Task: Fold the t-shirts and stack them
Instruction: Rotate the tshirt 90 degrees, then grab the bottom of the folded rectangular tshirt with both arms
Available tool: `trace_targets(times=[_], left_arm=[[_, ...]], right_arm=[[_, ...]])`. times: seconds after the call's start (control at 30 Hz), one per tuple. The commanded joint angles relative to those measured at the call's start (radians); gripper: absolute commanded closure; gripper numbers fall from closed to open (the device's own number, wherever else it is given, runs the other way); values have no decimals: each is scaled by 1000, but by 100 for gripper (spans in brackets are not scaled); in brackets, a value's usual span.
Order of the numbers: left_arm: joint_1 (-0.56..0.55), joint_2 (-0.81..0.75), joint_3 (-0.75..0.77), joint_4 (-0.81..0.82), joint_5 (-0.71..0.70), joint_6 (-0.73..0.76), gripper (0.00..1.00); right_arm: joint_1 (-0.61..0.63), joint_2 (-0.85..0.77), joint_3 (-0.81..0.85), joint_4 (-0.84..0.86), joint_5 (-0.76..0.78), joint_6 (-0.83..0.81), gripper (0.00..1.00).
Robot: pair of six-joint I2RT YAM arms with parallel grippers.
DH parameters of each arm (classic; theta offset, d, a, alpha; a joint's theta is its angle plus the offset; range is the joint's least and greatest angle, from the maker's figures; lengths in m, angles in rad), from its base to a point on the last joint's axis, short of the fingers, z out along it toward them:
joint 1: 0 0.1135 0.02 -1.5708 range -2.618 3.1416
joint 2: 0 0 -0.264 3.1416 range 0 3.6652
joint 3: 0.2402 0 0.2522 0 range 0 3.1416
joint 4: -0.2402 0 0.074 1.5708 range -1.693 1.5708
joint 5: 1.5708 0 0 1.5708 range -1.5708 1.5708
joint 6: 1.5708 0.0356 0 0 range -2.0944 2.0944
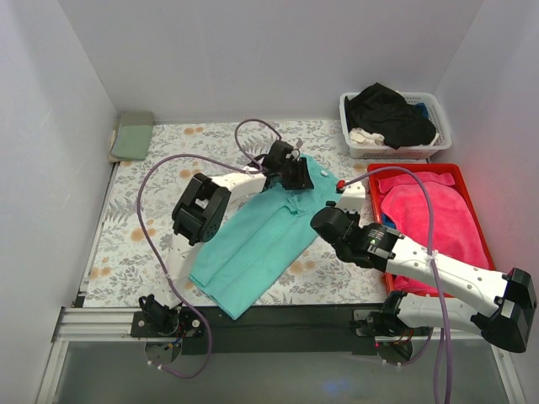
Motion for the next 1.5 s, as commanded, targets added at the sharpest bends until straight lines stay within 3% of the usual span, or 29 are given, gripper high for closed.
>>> trace_targets(times=[0.0, 0.1, 0.3, 0.47, 0.73, 0.93, 1.1, 1.33, 1.47], left_arm=[[10, 41, 89, -147, -294, -31, 62], [13, 108, 210, -239, -456, -42, 62], [74, 254, 431, -428, -626, -155, 62], [203, 283, 459, -478, -633, -315, 62], [312, 259, 441, -409, -595, -308, 62], [320, 158, 349, -222, -484, -173, 63], [320, -54, 214, -111, -492, -95, 60], [320, -337, -15, -120, -608, -71, 58], [320, -496, -276, -177, -656, -123, 58]], right_arm=[[-9, -12, -12, 4, 8, 23, 54], [-15, 12, -10, 4, -2, 14, 54], [-23, 78, -9, 4, -42, 12, 55], [-35, 117, -6, 7, -63, 8, 55], [-68, 170, 8, 31, -91, -35, 55], [-72, 230, 36, 45, -118, -55, 56], [-72, 244, 43, 88, -155, -86, 56], [-74, 316, 56, 221, -258, -219, 54], [-72, 379, 48, 329, -391, -282, 52]])
